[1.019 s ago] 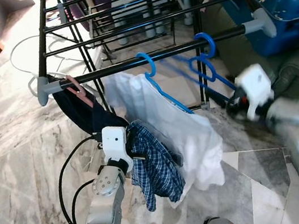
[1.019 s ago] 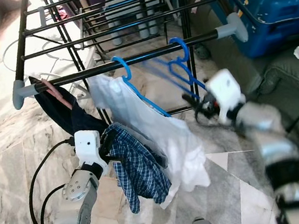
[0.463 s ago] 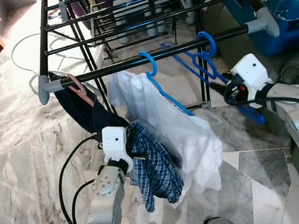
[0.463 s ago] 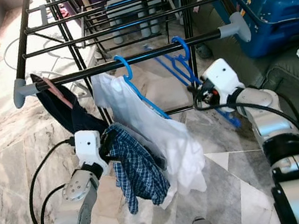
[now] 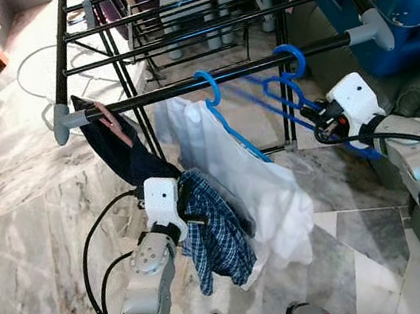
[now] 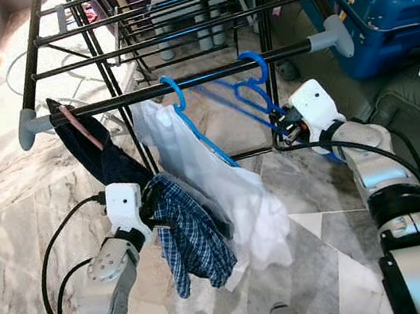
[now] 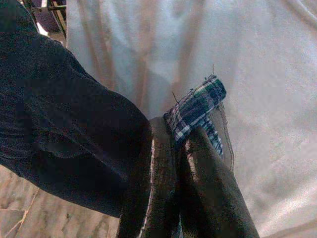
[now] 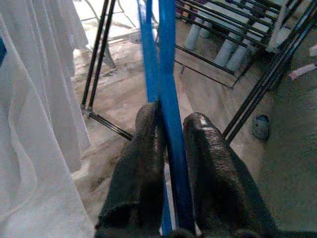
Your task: Hang hanger
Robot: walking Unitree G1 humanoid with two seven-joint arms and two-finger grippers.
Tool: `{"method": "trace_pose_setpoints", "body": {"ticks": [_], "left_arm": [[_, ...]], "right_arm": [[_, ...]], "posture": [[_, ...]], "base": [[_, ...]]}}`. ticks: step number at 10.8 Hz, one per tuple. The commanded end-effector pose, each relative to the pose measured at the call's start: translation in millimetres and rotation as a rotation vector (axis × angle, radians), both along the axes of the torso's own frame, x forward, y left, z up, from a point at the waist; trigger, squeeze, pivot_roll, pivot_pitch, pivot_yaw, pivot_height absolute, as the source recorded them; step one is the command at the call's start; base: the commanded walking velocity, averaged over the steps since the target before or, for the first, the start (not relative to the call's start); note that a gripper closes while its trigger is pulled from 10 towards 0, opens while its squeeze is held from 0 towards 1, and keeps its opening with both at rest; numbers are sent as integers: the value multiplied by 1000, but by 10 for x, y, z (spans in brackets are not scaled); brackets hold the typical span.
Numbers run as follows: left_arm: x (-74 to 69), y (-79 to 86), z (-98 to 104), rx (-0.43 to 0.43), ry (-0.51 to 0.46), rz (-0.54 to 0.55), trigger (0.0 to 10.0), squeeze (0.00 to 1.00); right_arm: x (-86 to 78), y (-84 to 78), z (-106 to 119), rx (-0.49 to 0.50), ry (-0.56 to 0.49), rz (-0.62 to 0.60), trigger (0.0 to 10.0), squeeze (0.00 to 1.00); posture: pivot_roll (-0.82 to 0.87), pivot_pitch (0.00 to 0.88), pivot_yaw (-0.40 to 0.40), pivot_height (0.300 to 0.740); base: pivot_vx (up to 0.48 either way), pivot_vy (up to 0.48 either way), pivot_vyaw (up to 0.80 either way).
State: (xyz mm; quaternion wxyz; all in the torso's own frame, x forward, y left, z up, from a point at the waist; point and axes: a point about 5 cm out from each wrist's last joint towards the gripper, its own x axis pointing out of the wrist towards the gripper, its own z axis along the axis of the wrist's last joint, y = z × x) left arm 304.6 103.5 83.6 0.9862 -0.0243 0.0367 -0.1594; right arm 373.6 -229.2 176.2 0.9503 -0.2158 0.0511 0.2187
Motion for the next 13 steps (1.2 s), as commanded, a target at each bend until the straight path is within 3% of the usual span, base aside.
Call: {"method": "trace_pose_setpoints", "body": {"ticks": [1, 3, 4, 5, 6, 7, 8, 9, 13], "left_arm": [[-9, 27, -59, 24, 29, -7, 10000, 0], [-13, 15, -67, 22, 32, -12, 10000, 0], [-14, 13, -69, 23, 32, -12, 10000, 0], [-15, 13, -70, 23, 33, -11, 10000, 0], [-17, 13, -74, 25, 35, -11, 10000, 0], [-18, 14, -74, 28, 35, -12, 10000, 0], [-20, 13, -77, 30, 36, -14, 10000, 0], [-23, 10, -81, 30, 38, -15, 10000, 0], [-26, -10, -90, 29, 42, -22, 10000, 0]], "right_arm": [[17, 22, 69, 16, -19, 30, 0, 0], [19, 58, 77, 20, -4, 68, 0, 0], [24, 67, 63, 21, 9, 72, 1882, 0], [31, 65, 53, 12, 14, 65, 4745, 0], [45, 50, 33, -15, 22, 41, 10000, 0], [56, 49, 39, -16, 18, 31, 6745, 0], [54, 49, 31, -20, 26, 33, 10000, 0], [50, 40, 16, -14, 36, 30, 10000, 1000], [43, -67, 61, -37, 12, -11, 10000, 1000]], "posture": [[-254, 206, 143, 740], [-254, 202, 138, 740], [-251, 200, 137, 740], [-248, 199, 137, 740], [-247, 198, 138, 740], [-246, 198, 139, 740], [-247, 199, 139, 740], [-247, 198, 139, 740], [-254, 196, 135, 740]], "base": [[0, 0, 0], [0, 0, 0], [0, 0, 0], [0, 0, 0], [0, 0, 0], [0, 0, 0], [0, 0, 0], [0, 0, 0], [0, 0, 0]]}}
